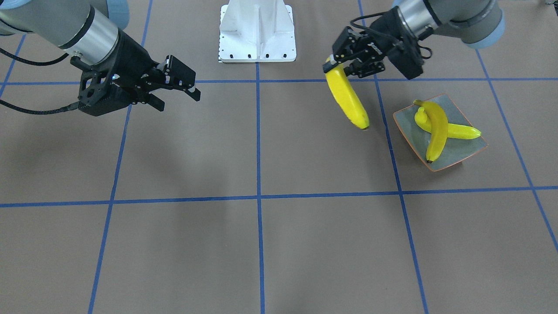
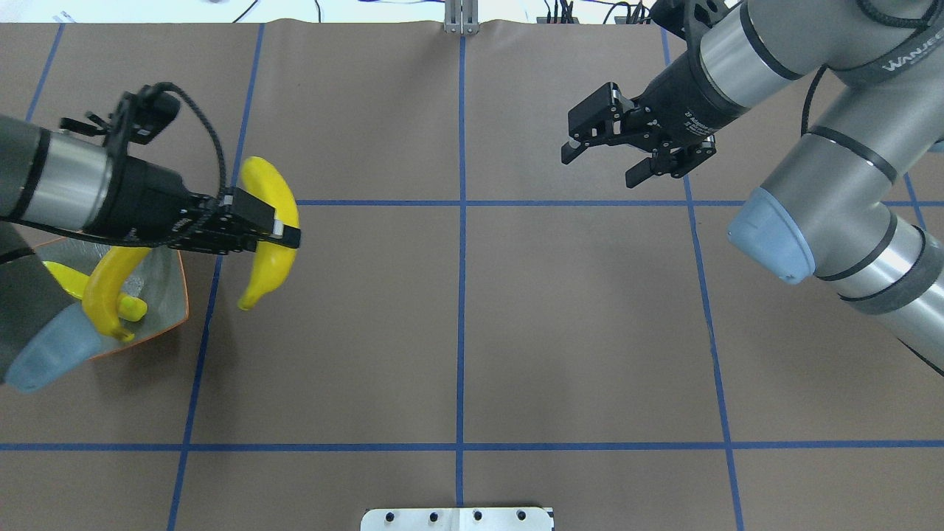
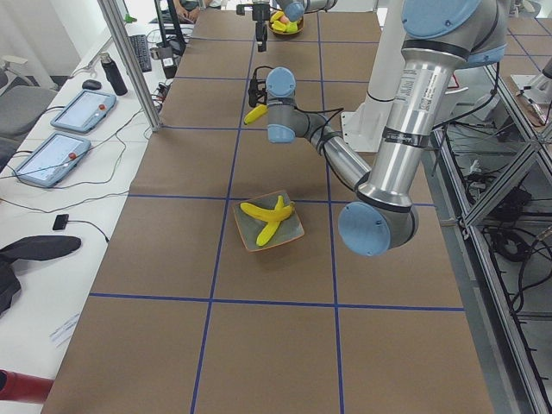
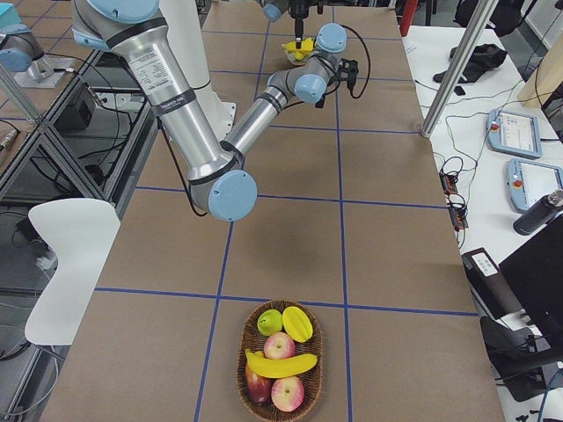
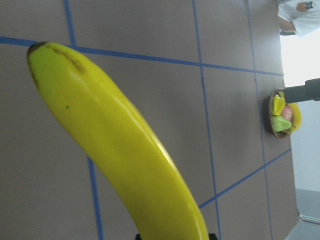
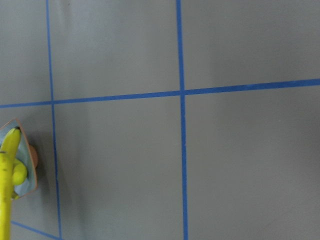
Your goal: Transfer all bananas from basket to plate
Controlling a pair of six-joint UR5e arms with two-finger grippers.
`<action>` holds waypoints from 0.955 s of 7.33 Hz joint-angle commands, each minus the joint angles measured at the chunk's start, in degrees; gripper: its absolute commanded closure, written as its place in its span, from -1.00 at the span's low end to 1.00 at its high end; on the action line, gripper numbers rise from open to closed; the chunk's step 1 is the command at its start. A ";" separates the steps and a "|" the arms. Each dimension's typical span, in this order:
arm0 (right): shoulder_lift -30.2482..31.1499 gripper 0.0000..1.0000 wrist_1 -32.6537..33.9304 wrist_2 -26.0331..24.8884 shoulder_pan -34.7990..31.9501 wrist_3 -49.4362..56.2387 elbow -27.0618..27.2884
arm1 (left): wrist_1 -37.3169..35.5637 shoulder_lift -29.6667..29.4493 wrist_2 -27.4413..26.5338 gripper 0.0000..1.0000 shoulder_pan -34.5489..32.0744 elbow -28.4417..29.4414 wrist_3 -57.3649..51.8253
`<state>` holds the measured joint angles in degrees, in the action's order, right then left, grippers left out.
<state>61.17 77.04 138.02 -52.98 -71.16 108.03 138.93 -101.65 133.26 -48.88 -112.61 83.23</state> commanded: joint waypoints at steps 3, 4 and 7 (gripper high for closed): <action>4.92 -1.00 -2.15 -4.96 -0.20 0.23 -0.63 | -0.16 16.82 10.87 1.00 -19.74 9.02 -30.66; 5.62 -1.00 -2.24 -5.57 -0.20 0.23 -0.28 | -0.24 17.18 10.53 1.00 -20.02 12.73 -36.84; 7.12 -1.00 -2.24 -6.80 -0.20 0.41 -0.45 | -0.50 17.36 8.17 1.00 -18.98 17.94 -42.95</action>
<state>67.88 74.80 131.73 -53.17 -70.85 107.72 138.53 -84.41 142.31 -68.19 -96.86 43.41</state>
